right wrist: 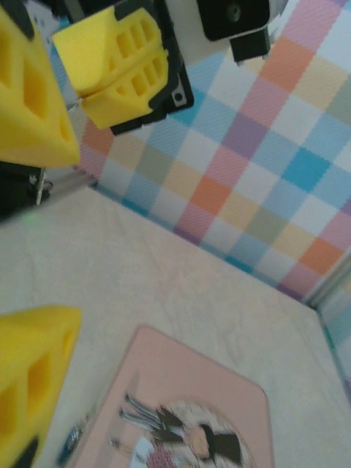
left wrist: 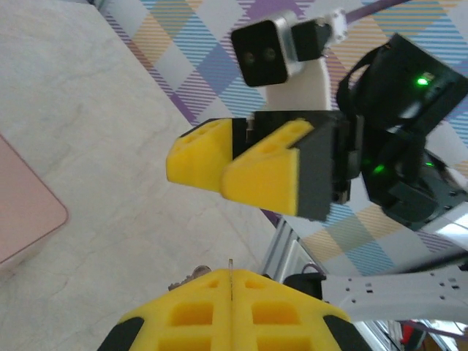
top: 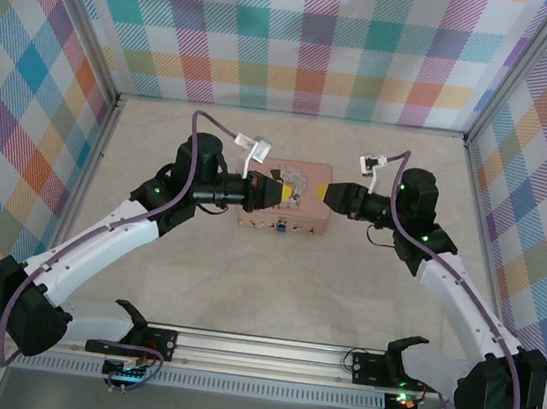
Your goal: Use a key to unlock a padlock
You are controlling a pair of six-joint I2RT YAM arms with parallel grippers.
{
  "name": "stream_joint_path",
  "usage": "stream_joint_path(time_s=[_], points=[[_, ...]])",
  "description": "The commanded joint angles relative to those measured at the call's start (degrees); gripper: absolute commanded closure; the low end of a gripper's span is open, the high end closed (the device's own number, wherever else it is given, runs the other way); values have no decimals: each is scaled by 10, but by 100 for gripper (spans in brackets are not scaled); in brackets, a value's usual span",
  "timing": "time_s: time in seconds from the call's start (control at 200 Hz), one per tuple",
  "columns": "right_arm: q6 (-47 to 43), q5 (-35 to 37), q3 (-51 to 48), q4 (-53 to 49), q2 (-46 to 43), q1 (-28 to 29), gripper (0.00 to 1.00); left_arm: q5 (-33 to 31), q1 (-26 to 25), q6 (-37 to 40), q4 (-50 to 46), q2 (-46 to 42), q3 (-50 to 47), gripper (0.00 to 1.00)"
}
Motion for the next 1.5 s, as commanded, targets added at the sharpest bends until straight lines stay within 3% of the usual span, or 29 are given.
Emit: stream_joint_path(time_s=[0.0, 0.115, 0.325, 0.565, 1.045, 1.195, 1.495], points=[[60, -82, -35, 152, 8, -1, 61, 41, 4, 8, 27, 3, -9, 100], [94, -104, -56, 229, 6, -1, 65, 56, 4, -1, 55, 8, -17, 100], [122, -121, -61, 293, 0, 10, 59, 74, 4, -17, 84, 19, -21, 100], [116, -132, -43, 288, 16, 36, 59, 69, 4, -31, 109, 16, -29, 100], [106, -128, -31, 269, 17, 46, 74, 69, 3, -33, 117, 19, -29, 100], [104, -124, -26, 264, 21, 46, 65, 70, 3, -34, 117, 19, -31, 100], [99, -124, -23, 253, 26, 47, 76, 66, 3, -35, 120, 17, -34, 100]])
